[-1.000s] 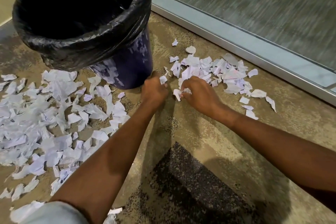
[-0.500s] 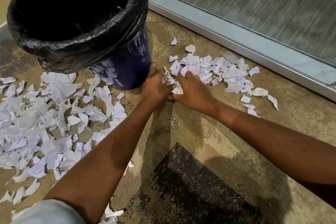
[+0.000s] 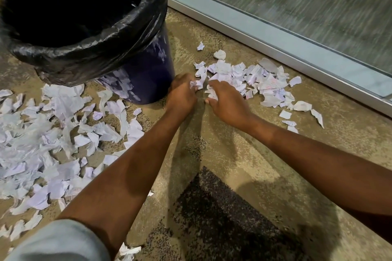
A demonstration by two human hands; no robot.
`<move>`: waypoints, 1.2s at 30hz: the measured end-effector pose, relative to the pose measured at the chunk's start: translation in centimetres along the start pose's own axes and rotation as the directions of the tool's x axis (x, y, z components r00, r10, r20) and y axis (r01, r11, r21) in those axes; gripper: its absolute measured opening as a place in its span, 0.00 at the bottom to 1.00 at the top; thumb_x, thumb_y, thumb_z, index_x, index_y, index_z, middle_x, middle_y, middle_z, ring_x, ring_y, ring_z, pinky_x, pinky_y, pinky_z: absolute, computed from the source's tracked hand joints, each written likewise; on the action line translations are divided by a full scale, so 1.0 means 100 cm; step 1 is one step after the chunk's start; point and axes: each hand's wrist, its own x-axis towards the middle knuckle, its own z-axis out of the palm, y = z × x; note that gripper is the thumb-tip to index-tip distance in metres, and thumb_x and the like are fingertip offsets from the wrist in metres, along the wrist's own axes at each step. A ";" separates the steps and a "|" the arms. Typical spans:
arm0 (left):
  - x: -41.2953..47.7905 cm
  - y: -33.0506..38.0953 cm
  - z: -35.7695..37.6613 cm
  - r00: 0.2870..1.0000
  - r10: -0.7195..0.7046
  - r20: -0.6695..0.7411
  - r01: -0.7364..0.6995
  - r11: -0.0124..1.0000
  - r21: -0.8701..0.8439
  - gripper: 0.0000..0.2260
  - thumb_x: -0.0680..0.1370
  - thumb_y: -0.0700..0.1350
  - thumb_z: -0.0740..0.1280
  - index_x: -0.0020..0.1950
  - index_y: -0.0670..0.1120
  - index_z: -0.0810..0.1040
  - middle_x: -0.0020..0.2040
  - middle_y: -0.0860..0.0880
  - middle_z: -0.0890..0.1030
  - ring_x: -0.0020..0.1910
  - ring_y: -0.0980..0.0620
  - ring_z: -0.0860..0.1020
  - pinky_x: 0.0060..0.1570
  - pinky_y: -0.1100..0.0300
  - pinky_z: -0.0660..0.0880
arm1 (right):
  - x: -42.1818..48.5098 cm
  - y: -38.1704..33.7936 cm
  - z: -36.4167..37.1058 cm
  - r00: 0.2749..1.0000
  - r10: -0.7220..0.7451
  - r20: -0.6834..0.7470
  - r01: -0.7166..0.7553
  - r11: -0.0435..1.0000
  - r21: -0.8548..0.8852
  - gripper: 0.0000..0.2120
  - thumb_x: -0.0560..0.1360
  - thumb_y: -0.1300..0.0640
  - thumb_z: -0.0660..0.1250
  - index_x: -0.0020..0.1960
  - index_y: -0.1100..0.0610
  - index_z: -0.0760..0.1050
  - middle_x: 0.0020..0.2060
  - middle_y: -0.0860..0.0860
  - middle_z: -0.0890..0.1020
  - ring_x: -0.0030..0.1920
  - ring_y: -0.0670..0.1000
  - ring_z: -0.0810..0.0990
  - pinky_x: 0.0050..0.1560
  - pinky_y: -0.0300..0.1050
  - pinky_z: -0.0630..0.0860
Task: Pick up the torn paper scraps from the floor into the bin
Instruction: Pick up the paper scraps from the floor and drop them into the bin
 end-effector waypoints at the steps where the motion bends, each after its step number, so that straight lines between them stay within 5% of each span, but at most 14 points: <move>1: 0.000 0.000 0.000 1.000 -0.010 -0.006 0.010 1.000 -0.004 0.07 0.83 0.45 0.67 0.58 0.42 0.76 0.60 0.41 0.79 0.57 0.42 0.77 0.48 0.57 0.68 | 0.002 0.001 0.000 1.000 0.000 0.009 0.000 1.000 -0.025 0.20 0.81 0.54 0.72 0.71 0.57 0.75 0.58 0.59 0.81 0.57 0.62 0.82 0.52 0.57 0.80; 7: -0.011 0.002 0.002 0.998 -0.052 -0.024 0.049 0.994 -0.094 0.06 0.82 0.44 0.70 0.54 0.43 0.78 0.54 0.44 0.82 0.51 0.45 0.79 0.45 0.57 0.69 | 0.008 0.003 -0.003 1.000 0.021 0.014 -0.021 0.999 -0.049 0.12 0.82 0.59 0.69 0.64 0.62 0.80 0.54 0.60 0.82 0.55 0.62 0.81 0.49 0.52 0.76; 11: -0.027 0.006 0.002 0.976 -0.216 0.024 0.213 0.927 -0.309 0.05 0.81 0.45 0.73 0.55 0.46 0.82 0.48 0.49 0.84 0.44 0.49 0.82 0.45 0.57 0.78 | 0.012 0.002 -0.009 0.995 0.076 0.065 -0.076 0.997 -0.004 0.08 0.81 0.60 0.68 0.54 0.65 0.81 0.48 0.61 0.82 0.50 0.61 0.81 0.46 0.53 0.76; 13: -0.035 0.008 0.001 0.942 -0.321 0.100 0.326 0.800 -0.504 0.07 0.81 0.44 0.73 0.58 0.45 0.82 0.45 0.49 0.85 0.38 0.50 0.85 0.39 0.52 0.85 | 0.011 0.003 -0.016 0.987 0.125 0.101 -0.136 0.984 0.113 0.07 0.80 0.61 0.70 0.50 0.66 0.81 0.44 0.61 0.83 0.45 0.58 0.82 0.43 0.52 0.77; 15: -0.045 0.012 -0.002 0.895 -0.385 0.225 0.432 0.623 -0.653 0.08 0.82 0.41 0.73 0.60 0.43 0.82 0.45 0.47 0.86 0.34 0.52 0.82 0.35 0.57 0.83 | 0.009 0.001 -0.025 0.959 0.230 0.164 -0.271 0.915 0.300 0.07 0.80 0.63 0.72 0.47 0.67 0.80 0.39 0.60 0.84 0.36 0.56 0.85 0.36 0.56 0.82; 19: -0.060 0.025 -0.006 0.820 -0.374 0.433 0.546 0.287 -0.787 0.10 0.82 0.38 0.72 0.63 0.41 0.81 0.54 0.42 0.88 0.43 0.50 0.84 0.39 0.59 0.82 | -0.002 -0.011 -0.037 0.870 0.375 0.321 -0.493 0.626 0.604 0.05 0.81 0.59 0.74 0.53 0.62 0.82 0.42 0.61 0.87 0.33 0.51 0.85 0.37 0.52 0.78; 23: -0.070 0.043 -0.019 0.822 -0.299 0.485 0.531 0.092 -0.842 0.14 0.82 0.36 0.71 0.67 0.36 0.78 0.55 0.39 0.87 0.49 0.46 0.86 0.48 0.56 0.85 | -0.009 -0.023 -0.053 0.865 0.331 0.376 -0.489 0.390 0.780 0.03 0.79 0.63 0.75 0.51 0.61 0.83 0.39 0.57 0.85 0.34 0.52 0.83 0.41 0.48 0.80; 28: -0.079 0.068 -0.046 0.872 -0.208 0.442 0.462 0.055 -0.885 0.12 0.83 0.37 0.70 0.65 0.34 0.78 0.44 0.42 0.86 0.42 0.46 0.85 0.53 0.51 0.84 | -0.009 -0.038 -0.089 0.877 0.289 0.382 -0.464 0.313 0.828 0.11 0.78 0.64 0.76 0.58 0.67 0.81 0.38 0.55 0.86 0.32 0.48 0.81 0.32 0.40 0.80; 32: -0.082 0.093 -0.074 0.905 -0.198 0.377 0.401 0.095 -0.911 0.12 0.84 0.38 0.69 0.66 0.35 0.78 0.43 0.45 0.86 0.35 0.51 0.84 0.35 0.59 0.82 | -0.008 -0.054 -0.122 0.906 0.235 0.352 -0.409 0.274 0.870 0.10 0.78 0.66 0.75 0.58 0.66 0.80 0.44 0.60 0.85 0.32 0.48 0.80 0.29 0.38 0.78; 36: -0.082 0.117 -0.112 0.933 -0.195 0.304 0.325 0.091 -0.941 0.15 0.84 0.39 0.69 0.69 0.35 0.77 0.46 0.45 0.86 0.38 0.53 0.85 0.44 0.61 0.82 | -0.005 -0.082 -0.165 0.942 0.132 0.308 -0.335 0.318 0.887 0.04 0.79 0.66 0.73 0.53 0.62 0.82 0.41 0.56 0.85 0.33 0.47 0.79 0.32 0.37 0.77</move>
